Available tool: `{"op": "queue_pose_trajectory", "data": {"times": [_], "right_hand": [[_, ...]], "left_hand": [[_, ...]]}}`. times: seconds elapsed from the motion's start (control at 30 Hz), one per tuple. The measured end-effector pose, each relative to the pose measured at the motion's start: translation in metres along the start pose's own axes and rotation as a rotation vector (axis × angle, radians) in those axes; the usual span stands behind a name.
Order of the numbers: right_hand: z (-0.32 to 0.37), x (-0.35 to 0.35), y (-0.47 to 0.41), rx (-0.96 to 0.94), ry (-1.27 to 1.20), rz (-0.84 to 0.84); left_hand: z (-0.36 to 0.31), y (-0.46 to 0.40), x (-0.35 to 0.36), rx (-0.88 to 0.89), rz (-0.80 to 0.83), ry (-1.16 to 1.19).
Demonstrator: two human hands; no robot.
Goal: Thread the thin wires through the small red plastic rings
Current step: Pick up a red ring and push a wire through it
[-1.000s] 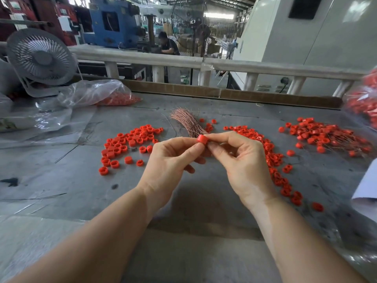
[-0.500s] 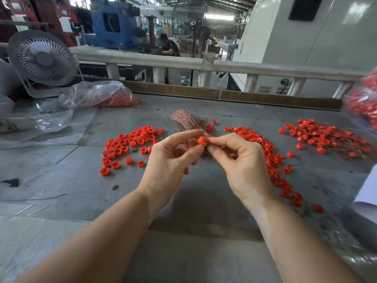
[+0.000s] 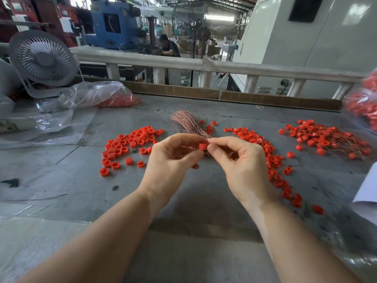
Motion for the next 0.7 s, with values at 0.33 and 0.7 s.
{"op": "queue_pose_trajectory", "data": {"times": [0.33,0.7], "right_hand": [[0.004,0.000,0.001,-0.041,0.029,-0.006],[0.008,-0.002,0.001,-0.072,0.039,-0.027]], "left_hand": [[0.017,-0.003,-0.004,-0.117,-0.012,0.322],[0.014,-0.003,-0.003,-0.104,0.006,0.338]]}}
Point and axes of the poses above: each hand's wrist, its own y-axis away from the middle knuckle, its own x-axis out of the palm, z = x × y, the point moved 9 cm from there along -y, towards the middle knuckle, and after that the axes turned 4 degrees about z, right-handed, at the moved point
